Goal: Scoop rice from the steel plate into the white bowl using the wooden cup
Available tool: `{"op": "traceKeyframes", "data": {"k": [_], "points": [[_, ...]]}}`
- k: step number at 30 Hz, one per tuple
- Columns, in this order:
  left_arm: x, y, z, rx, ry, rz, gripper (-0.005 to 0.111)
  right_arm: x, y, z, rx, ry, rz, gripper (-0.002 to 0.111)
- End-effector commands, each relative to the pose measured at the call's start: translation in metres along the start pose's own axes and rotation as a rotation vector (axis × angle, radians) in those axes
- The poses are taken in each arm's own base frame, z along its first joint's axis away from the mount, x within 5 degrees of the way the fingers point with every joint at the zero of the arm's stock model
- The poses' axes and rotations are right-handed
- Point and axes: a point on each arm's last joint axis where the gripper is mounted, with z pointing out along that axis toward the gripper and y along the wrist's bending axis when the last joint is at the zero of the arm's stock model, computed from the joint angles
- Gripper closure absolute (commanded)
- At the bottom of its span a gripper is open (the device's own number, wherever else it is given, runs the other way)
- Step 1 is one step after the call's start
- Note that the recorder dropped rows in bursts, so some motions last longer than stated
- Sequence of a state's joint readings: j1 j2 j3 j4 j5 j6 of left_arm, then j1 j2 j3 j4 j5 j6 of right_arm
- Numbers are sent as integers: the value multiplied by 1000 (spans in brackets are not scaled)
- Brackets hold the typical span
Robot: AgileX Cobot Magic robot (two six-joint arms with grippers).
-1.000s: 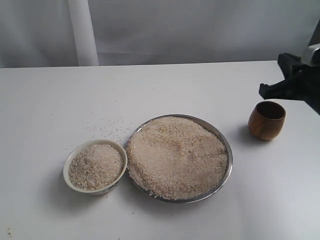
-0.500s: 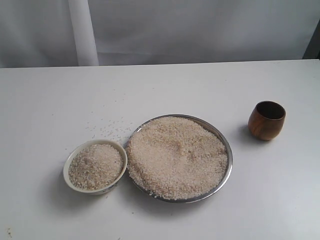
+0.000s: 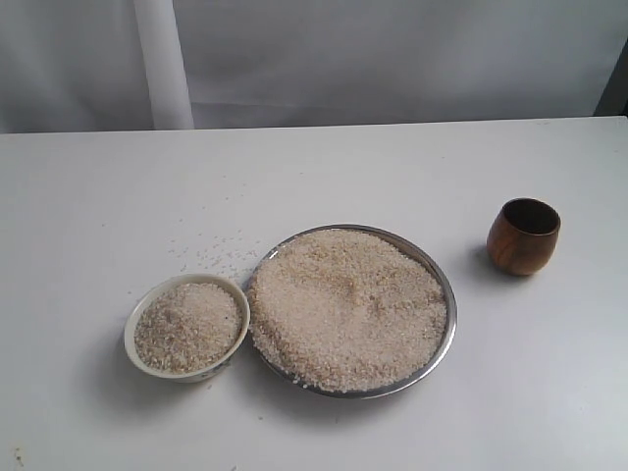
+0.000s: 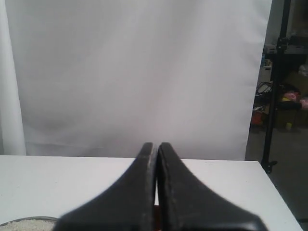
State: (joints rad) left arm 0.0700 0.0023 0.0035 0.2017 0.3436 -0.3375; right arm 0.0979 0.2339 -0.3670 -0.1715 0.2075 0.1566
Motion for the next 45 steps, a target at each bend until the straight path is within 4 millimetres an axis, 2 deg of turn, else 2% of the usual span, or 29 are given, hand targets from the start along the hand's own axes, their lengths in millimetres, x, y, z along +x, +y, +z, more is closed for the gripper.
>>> {"op": "traceKeyframes", "data": {"k": [1,8,13,17,23,30,45], "points": [[-2,0,-1,5,-11,-7,107,4,-1,-1,10,23,-1,108],[-2,0,-1,5,-11,-7,107,6,-1,-1,13,41,-1,108],[-2,0,-1,5,-11,-7,107,16,-2,0,27,104,-27,108],[-2,0,-1,5,-11,-7,107,36,-2,-1,29,130,-51,108],[-2,0,-1,5,-11,-7,107,68,1,-8,-4,9,-45,108],[-2,0,-1,5,-11,-7,107,100,2,-10,-8,36,-26,108],[-2,0,-1,5,-11,-7,107,105,1,-11,-4,89,11,108]]}}
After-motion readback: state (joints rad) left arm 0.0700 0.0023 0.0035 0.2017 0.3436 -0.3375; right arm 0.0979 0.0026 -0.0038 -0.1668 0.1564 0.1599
